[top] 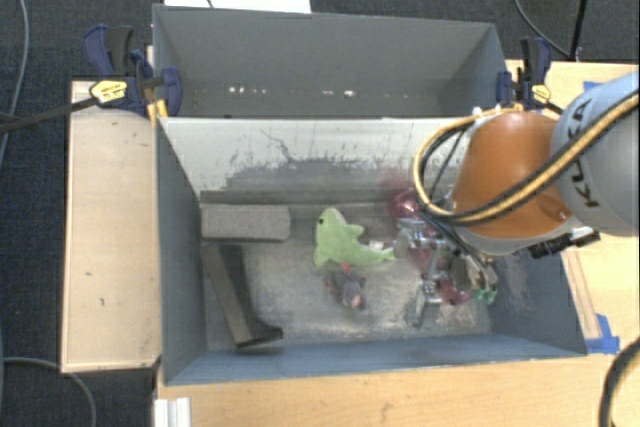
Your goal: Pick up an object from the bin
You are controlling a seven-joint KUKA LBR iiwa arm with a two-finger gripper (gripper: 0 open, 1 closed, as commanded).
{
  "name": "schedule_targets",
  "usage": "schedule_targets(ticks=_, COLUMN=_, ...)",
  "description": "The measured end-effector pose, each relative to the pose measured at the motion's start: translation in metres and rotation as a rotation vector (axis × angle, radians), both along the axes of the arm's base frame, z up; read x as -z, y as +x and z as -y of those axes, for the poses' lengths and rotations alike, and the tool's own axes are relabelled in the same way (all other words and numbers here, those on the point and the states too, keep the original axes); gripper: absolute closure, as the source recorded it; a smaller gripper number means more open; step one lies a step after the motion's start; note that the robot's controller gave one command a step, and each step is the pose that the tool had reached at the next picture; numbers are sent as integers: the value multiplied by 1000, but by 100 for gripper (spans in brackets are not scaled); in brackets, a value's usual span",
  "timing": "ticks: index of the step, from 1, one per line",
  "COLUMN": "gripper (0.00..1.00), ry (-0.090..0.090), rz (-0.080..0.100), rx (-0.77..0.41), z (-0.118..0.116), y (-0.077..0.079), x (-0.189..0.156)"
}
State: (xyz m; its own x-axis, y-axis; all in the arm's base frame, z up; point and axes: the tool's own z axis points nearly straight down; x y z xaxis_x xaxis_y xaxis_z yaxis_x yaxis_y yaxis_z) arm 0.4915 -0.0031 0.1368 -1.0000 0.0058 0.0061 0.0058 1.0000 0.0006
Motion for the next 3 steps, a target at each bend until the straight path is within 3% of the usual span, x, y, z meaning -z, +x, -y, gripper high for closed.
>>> schedule_targets(ticks=1, gripper=0, ry=0, rz=8, rx=0, z=0, y=2, x=-4)
schedule_targets(ticks=2, gripper=0, ry=-1, rz=12, rx=-58, z=-27, y=26, x=34)
schedule_targets(ticks=3, gripper=0, ry=1, rz=6, rx=-218, z=-46, y=32, x=60)
